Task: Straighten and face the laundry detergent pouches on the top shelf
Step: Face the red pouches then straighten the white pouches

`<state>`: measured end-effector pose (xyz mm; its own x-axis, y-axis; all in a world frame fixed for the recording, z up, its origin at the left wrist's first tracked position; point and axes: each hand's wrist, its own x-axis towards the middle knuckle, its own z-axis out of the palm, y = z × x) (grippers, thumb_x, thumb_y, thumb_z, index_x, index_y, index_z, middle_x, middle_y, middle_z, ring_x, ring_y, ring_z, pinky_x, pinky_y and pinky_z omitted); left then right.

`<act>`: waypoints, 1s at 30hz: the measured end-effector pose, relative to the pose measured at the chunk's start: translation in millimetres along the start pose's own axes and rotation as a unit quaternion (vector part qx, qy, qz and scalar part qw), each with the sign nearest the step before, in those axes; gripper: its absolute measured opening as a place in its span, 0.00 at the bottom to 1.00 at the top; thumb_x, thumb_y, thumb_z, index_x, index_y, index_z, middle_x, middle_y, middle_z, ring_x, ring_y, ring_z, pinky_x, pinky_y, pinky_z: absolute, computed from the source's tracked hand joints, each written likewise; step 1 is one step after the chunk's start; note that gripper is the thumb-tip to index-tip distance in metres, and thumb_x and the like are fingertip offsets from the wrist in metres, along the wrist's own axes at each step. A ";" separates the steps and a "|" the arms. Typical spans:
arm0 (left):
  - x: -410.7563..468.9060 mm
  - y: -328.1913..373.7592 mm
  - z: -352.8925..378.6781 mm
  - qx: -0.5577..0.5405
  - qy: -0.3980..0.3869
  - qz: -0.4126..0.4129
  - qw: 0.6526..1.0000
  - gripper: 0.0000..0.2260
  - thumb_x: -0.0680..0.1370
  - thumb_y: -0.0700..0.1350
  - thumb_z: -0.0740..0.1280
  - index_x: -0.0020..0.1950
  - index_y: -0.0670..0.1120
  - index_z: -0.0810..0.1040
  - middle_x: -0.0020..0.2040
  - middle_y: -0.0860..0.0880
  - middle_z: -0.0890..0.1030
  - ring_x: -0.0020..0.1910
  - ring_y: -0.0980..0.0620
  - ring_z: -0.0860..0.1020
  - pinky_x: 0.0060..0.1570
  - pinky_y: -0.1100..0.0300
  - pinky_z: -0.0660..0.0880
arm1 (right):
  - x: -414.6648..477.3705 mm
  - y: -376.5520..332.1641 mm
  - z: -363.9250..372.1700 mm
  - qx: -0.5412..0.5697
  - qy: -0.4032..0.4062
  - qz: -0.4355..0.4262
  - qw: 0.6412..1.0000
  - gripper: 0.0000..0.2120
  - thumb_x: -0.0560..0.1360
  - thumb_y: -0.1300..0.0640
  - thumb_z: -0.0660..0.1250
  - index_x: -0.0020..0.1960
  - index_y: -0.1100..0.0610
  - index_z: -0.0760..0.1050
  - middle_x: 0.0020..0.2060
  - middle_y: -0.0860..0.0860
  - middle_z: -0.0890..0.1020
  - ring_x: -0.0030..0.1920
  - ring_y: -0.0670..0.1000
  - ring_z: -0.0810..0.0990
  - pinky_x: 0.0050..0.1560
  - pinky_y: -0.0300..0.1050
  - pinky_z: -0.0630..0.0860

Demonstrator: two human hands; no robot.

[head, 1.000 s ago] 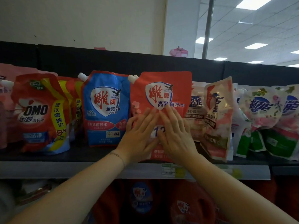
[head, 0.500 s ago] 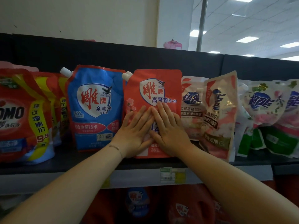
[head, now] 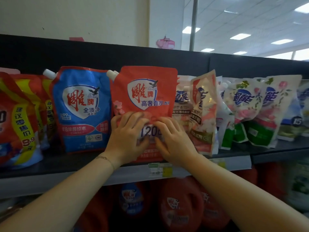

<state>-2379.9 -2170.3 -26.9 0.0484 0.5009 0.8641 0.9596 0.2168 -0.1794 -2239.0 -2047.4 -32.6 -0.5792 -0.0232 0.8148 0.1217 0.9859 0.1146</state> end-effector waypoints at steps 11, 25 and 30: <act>24.8 113.5 36.5 -0.168 -0.106 -0.006 0.980 0.20 0.76 0.49 0.64 0.66 0.44 0.70 0.64 0.47 0.71 0.56 0.46 0.76 0.52 0.51 0.76 | -49.4 79.6 -56.9 -0.020 0.125 0.063 0.990 0.08 0.73 0.60 0.57 0.44 0.62 0.73 0.38 0.55 0.76 0.37 0.55 0.74 0.34 0.44 0.68; 67.2 175.3 107.3 -0.415 -0.173 -0.353 0.820 0.49 0.65 0.55 0.78 0.74 0.62 0.46 0.62 0.62 0.71 0.63 0.60 0.70 0.65 0.59 0.68 | -39.3 176.1 -64.3 -0.394 -0.346 -0.024 0.851 0.24 0.78 0.47 0.60 0.71 0.55 0.68 0.69 0.53 0.70 0.72 0.55 0.62 0.73 0.54 0.50; 65.2 177.2 109.5 -0.397 -0.178 -0.356 0.827 0.50 0.68 0.55 0.77 0.76 0.61 0.42 0.64 0.64 0.68 0.65 0.61 0.68 0.60 0.65 0.66 | -26.6 173.0 -47.5 -0.458 -0.375 -0.006 0.806 0.28 0.77 0.51 0.60 0.74 0.58 0.59 0.68 0.57 0.67 0.68 0.59 0.65 0.64 0.54 0.65</act>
<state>-2237.1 -2007.4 -53.8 -0.5557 0.7286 0.4004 0.5967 0.0142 0.8023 -2164.2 -1884.1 -7.5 -0.8672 0.4141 0.2765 0.4571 0.4419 0.7718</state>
